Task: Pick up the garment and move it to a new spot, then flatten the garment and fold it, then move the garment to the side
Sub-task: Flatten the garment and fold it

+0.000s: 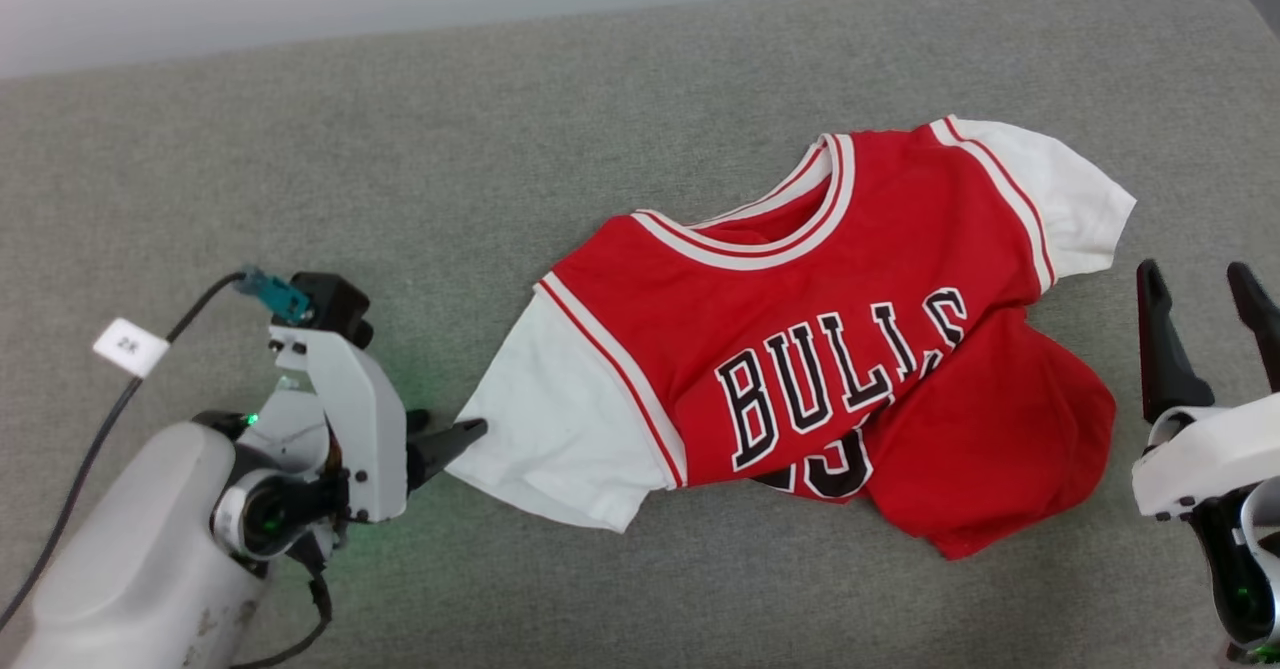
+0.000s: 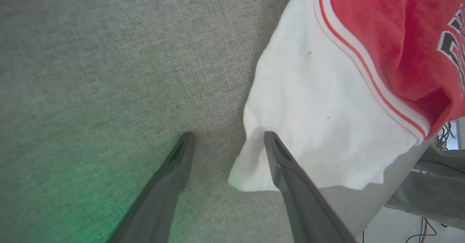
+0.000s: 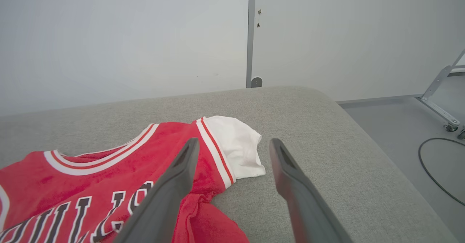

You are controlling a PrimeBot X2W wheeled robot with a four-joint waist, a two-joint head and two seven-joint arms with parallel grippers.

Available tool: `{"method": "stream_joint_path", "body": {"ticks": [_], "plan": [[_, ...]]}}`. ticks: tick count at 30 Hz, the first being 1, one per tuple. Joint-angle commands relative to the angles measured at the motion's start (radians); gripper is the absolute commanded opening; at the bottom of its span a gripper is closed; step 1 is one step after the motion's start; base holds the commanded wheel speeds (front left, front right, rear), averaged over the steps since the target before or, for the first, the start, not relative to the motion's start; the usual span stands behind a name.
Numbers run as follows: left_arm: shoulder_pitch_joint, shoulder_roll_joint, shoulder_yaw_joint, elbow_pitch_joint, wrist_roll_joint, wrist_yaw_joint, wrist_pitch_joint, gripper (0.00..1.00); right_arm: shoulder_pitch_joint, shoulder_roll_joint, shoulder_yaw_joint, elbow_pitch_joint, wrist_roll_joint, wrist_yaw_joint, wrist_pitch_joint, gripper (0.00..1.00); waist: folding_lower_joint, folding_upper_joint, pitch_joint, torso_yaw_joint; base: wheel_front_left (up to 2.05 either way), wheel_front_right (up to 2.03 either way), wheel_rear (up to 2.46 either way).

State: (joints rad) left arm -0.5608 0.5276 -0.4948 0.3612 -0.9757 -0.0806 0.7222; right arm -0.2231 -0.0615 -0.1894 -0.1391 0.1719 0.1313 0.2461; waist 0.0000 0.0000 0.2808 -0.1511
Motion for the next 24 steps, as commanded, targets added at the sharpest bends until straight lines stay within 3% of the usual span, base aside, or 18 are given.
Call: {"method": "stream_joint_path", "body": {"ticks": [1, 12, 13, 14, 15, 24], "plan": [[0.029, -0.017, -0.026, 0.044, 0.0, 0.012, 0.02, 1.0, -0.014, 0.001, -0.002, -0.007, -0.002, -0.001, 0.001, 1.0, 0.0, 0.0, 0.003, 0.004, 0.0, 0.0, 0.0], [0.087, -0.092, -0.066, 0.063, -0.096, 0.081, 0.185, 1.0, -0.037, 0.0, -0.008, -0.021, -0.009, -0.001, 0.026, 1.0, 0.0, 0.0, 0.007, 0.023, 0.0, 0.0, 0.0], [0.095, -0.097, -0.072, 0.059, -0.104, 0.084, 0.203, 0.6, -0.038, 0.0, -0.006, -0.021, -0.008, -0.001, 0.028, 1.0, 0.0, 0.0, 0.007, 0.024, 0.0, 0.0, 0.0], [0.101, -0.102, -0.071, 0.053, -0.115, 0.089, 0.21, 0.13, -0.038, 0.001, -0.006, -0.022, -0.006, -0.001, 0.032, 1.0, 0.0, 0.0, 0.008, 0.025, 0.0, 0.0, 0.0], [0.101, -0.109, -0.064, 0.049, -0.125, 0.098, 0.215, 0.0, -0.042, 0.001, -0.005, -0.023, -0.006, -0.001, 0.033, 1.0, 0.0, 0.0, 0.009, 0.026, 0.0, 0.0, 0.0], [0.044, -0.072, -0.007, -0.002, -0.136, 0.117, 0.189, 0.0, -0.111, -0.025, 0.026, 0.01, 0.007, -0.001, 0.075, 1.0, 0.0, 0.0, 0.023, 0.026, 0.0, 0.0, 0.0]]}}
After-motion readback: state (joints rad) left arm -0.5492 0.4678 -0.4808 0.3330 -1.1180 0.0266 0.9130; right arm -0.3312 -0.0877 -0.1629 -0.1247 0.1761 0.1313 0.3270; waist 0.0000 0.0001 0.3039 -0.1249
